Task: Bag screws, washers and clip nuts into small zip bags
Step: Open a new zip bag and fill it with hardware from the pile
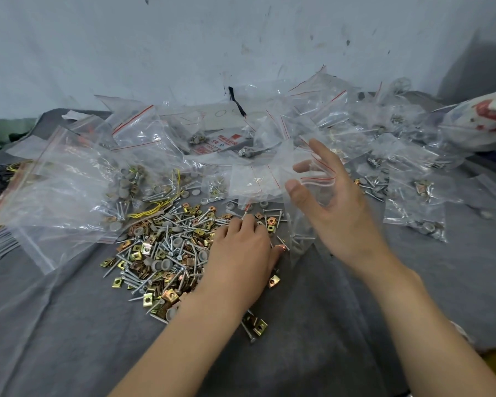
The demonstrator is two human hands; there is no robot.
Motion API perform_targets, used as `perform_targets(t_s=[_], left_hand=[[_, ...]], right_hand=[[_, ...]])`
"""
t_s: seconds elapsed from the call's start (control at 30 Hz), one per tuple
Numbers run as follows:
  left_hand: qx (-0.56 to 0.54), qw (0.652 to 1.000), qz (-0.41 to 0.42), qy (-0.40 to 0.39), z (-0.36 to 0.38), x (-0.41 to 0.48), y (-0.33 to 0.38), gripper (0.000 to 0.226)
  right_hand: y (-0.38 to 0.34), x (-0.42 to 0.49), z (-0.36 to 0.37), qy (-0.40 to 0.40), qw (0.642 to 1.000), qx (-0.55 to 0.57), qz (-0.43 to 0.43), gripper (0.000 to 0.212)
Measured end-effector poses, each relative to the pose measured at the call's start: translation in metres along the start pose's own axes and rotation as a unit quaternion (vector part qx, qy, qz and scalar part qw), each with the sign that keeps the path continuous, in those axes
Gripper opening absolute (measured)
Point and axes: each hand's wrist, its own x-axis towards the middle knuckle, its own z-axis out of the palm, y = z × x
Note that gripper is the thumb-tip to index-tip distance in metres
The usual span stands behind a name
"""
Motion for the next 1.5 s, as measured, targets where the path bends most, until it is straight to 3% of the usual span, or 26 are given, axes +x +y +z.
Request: perform_targets(t_s=[0.2, 0.4, 0.5, 0.6, 0.7, 0.73, 0.8, 0.87, 0.93, 1.0, 1.1, 1.2, 1.37, 1.5], left_hand=[[-0.001, 1.0, -0.028, 0.015, 0.002, 0.002, 0.008, 0.031], [-0.012, 0.999, -0.023, 0.023, 0.001, 0.006, 0.006, 0.029], [-0.078, 0.996, -0.032, 0.038, -0.005, 0.008, 0.0, 0.026], [-0.228, 0.967, -0.084, 0.083, -0.013, 0.01, -0.013, 0.016], [-0.413, 0.894, -0.15, 0.087, -0.019, 0.015, -0.025, 0.013], [-0.494, 0.846, -0.186, 0.076, -0.021, 0.017, -0.029, 0.018], [-0.671, 0.7, -0.244, 0.031, -0.029, 0.021, -0.037, 0.023], [-0.783, 0.573, -0.241, 0.006, -0.04, 0.022, -0.042, 0.022], [-0.819, 0.53, -0.216, 0.028, -0.047, 0.021, -0.047, 0.017], [-0.804, 0.56, -0.187, 0.075, -0.054, 0.02, -0.05, 0.012], [-0.713, 0.667, -0.154, 0.152, -0.065, 0.02, -0.046, 0.015], [-0.641, 0.742, -0.098, 0.172, -0.075, 0.02, -0.034, 0.013], [-0.584, 0.797, -0.034, 0.152, -0.078, 0.023, -0.02, 0.016], [-0.591, 0.801, -0.025, 0.091, -0.075, 0.023, -0.017, 0.017]], right_hand=[[0.006, 0.003, 0.0, 0.017, 0.999, 0.031, -0.005, 0.071], [0.007, 0.005, -0.002, 0.019, 0.999, 0.025, -0.014, 0.068], [0.007, 0.004, -0.003, 0.017, 1.0, 0.021, -0.013, 0.065], [0.006, 0.003, -0.002, 0.013, 1.0, 0.016, -0.011, 0.067], [0.006, 0.002, -0.001, -0.003, 1.0, 0.012, -0.009, 0.071], [0.006, 0.001, 0.0, -0.01, 1.0, 0.01, -0.011, 0.073], [0.007, 0.001, 0.003, -0.023, 1.0, 0.004, -0.016, 0.074], [0.008, 0.0, 0.006, -0.031, 0.999, -0.001, -0.017, 0.072], [0.009, 0.0, 0.008, -0.034, 0.999, -0.009, -0.019, 0.072], [0.008, 0.0, 0.011, -0.038, 0.999, -0.016, -0.022, 0.073], [0.007, -0.001, 0.014, -0.041, 0.999, -0.021, -0.025, 0.075], [0.005, -0.001, 0.017, -0.041, 0.998, -0.033, -0.031, 0.075], [0.005, -0.001, 0.018, -0.049, 0.997, -0.035, -0.043, 0.071], [0.005, 0.0, 0.017, -0.034, 0.997, -0.042, -0.047, 0.072]])
